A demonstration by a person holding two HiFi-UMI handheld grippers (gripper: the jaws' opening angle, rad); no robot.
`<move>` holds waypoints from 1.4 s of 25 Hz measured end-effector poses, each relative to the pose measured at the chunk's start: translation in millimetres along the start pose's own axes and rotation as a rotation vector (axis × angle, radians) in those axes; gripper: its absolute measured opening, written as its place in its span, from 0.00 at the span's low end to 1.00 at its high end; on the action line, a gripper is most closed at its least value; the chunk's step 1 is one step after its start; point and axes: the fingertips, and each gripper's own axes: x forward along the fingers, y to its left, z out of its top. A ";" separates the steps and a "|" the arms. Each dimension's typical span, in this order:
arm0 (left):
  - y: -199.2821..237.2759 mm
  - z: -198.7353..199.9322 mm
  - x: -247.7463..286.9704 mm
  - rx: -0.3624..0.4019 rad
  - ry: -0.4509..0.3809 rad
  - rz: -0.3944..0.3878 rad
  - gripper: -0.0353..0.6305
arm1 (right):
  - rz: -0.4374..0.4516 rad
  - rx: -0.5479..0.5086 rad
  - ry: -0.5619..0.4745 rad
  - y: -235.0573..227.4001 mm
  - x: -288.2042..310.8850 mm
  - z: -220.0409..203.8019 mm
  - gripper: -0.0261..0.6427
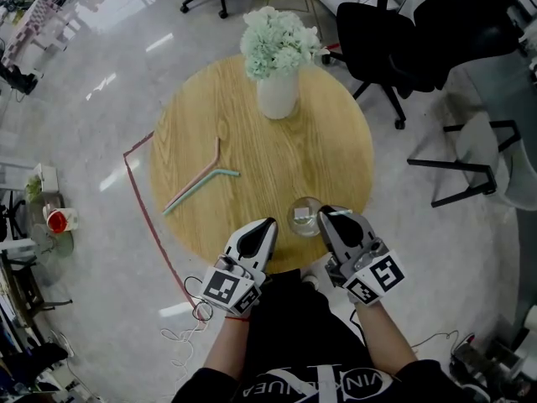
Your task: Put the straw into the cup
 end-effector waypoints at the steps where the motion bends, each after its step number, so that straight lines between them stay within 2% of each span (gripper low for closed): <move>1: -0.5 1.6 0.6 0.005 -0.009 -0.001 0.07 | -0.001 -0.001 0.000 0.0 0.5 -0.7 0.07; 4: 0.0 0.1 -0.8 0.012 -0.013 -0.002 0.07 | -0.002 -0.001 0.000 0.5 1.8 -2.3 0.07; 10: 2.6 7.4 -4.6 -0.028 -0.044 0.013 0.07 | -0.003 -0.012 0.010 2.7 4.1 -6.8 0.07; 13: 4.2 -2.0 -6.0 -0.012 -0.020 0.015 0.07 | -0.001 -0.015 0.016 0.0 3.8 -9.1 0.07; 22: 3.7 3.0 -9.4 -0.027 -0.039 0.015 0.07 | -0.003 -0.018 0.028 1.6 3.5 -14.0 0.07; 35: 3.5 -2.0 -5.2 -0.003 -0.008 -0.005 0.07 | 0.023 -0.105 0.066 -1.0 4.9 -13.3 0.09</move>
